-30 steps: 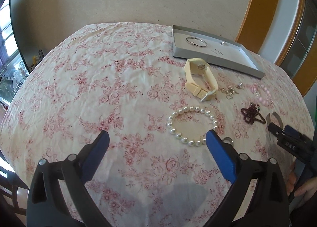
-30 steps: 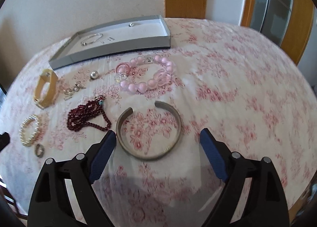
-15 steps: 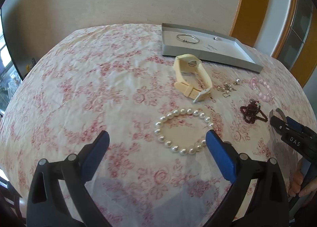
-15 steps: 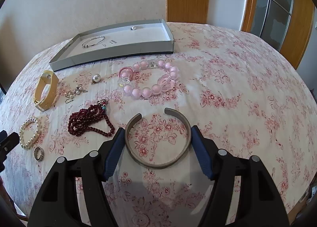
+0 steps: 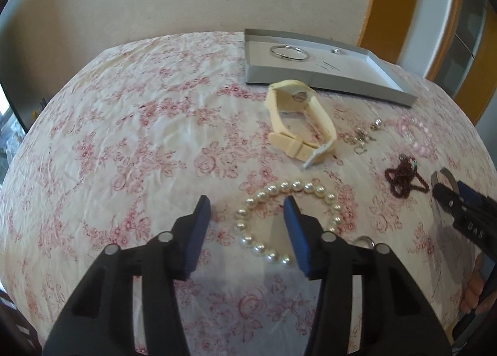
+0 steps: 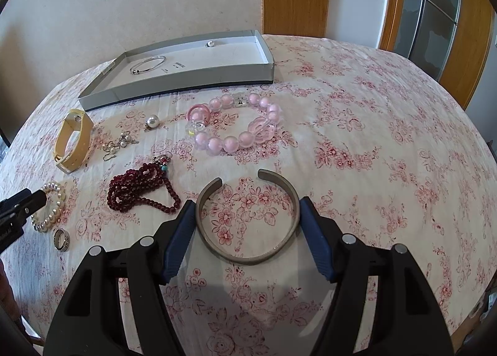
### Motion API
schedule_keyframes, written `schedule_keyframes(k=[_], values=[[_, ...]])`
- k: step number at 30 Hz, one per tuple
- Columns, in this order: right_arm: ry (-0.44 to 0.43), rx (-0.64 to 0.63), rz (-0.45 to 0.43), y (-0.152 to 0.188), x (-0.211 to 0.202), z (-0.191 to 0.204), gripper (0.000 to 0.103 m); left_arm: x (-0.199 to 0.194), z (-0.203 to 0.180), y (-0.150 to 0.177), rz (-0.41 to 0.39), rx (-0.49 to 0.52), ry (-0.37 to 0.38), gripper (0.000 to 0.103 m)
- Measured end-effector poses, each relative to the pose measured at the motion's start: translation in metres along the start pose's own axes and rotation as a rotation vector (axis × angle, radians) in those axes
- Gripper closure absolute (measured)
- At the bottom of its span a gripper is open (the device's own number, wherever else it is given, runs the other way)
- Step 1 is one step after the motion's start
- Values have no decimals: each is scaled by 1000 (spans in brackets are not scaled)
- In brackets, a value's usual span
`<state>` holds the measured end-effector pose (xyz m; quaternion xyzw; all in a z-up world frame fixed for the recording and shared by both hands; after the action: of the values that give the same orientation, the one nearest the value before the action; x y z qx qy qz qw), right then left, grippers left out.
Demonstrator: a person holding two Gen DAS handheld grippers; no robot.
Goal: Organize jewelry
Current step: 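Close the left tool on the pearl bracelet while the right tool holds the cuff, then lift and carry the cuff and pearl bracelet over the gray tray with both tools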
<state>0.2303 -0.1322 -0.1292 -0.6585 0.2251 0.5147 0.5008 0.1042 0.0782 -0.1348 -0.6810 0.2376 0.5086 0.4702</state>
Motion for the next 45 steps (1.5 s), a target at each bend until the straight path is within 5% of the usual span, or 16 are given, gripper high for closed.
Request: schedule_keyframes(k=[7, 11, 29, 45], values=[[0, 2, 6, 1, 0, 0, 35, -2, -9, 4, 7, 27, 18, 74], [0, 0, 11, 2, 0, 1, 35, -2, -10, 4, 17, 19, 53, 93], [-40, 25, 35, 20, -12, 1, 35, -8, -10, 5, 45, 29, 76, 94], [-44, 12, 8, 12, -43, 4, 35, -56, -16, -17, -25, 44, 96, 94]])
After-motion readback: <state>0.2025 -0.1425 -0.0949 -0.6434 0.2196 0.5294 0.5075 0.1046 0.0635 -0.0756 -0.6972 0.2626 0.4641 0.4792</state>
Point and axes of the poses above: each gripper's, at about its wrist camera, not at the fingertips, and x roughly the way its jaws point, z to its left, y to its underside, the point moved 8 cm from there along x, roughly the way its jaws point, and after that the axes turned 14 degrees about z, right-handed, at the moved point
